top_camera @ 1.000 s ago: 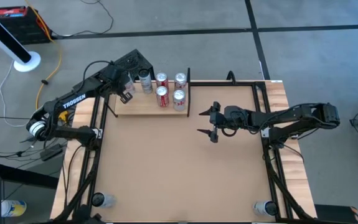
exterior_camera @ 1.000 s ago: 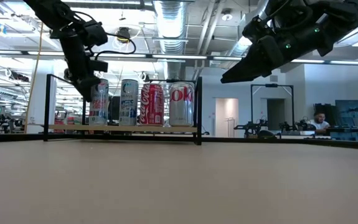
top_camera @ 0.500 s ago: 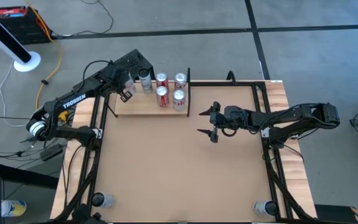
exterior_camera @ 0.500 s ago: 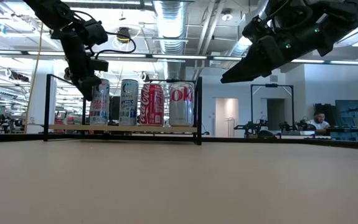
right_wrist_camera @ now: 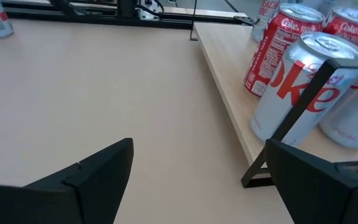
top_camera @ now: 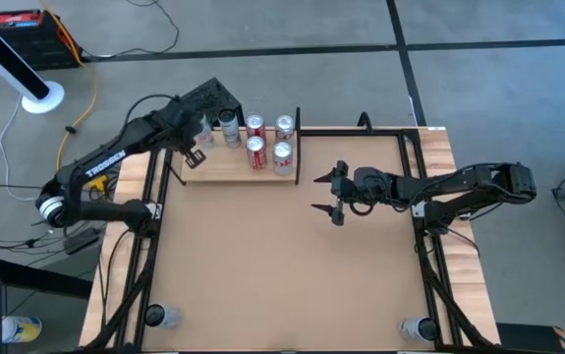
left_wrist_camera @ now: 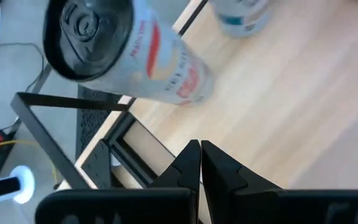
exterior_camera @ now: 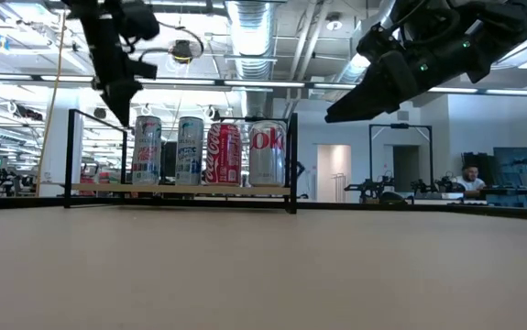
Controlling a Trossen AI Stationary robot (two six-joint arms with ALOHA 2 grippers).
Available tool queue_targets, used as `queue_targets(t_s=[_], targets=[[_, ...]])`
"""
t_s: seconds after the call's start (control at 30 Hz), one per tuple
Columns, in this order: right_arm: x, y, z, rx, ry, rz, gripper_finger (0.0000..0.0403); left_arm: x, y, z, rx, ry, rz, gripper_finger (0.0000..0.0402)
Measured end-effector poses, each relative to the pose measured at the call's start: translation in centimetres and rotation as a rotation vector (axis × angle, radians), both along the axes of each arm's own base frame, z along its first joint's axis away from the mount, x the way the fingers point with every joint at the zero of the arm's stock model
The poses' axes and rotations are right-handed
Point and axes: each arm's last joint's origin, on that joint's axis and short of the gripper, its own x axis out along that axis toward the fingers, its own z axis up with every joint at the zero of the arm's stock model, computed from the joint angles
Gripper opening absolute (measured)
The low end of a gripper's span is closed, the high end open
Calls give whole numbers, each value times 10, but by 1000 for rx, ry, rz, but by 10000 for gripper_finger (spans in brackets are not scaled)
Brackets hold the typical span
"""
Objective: Place canned beverage on shelf
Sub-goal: Put the white and pink soda can on the shelf aligned with the other white and pink soda can
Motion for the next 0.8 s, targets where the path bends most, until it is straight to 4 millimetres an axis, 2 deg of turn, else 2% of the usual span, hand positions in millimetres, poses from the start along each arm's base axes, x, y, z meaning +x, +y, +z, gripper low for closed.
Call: queue_targets(t_s=[0.13, 0.27, 0.47, 0.57, 0.67, 0.8], targets=[[0, 0, 0, 29, -2, -11, 384, -2, -28, 14, -17, -87, -39, 0], [0, 3, 0, 31, -2, -1, 384, -10, -63, 30, -70, -311, -154, 0], [2, 17, 1, 54, -17, 49, 384, -29, -120, 33, -263, -700, -433, 0], [3, 27, 3, 51, -35, 91, 384, -35, -140, 32, -365, -820, -518, 0], [4, 36, 5, 46, -62, 131, 384, -31, -157, 33, -409, -867, -602, 0], [5, 46, 7, 51, -81, 168, 384, -9, -183, 36, -468, -842, -770, 0]])
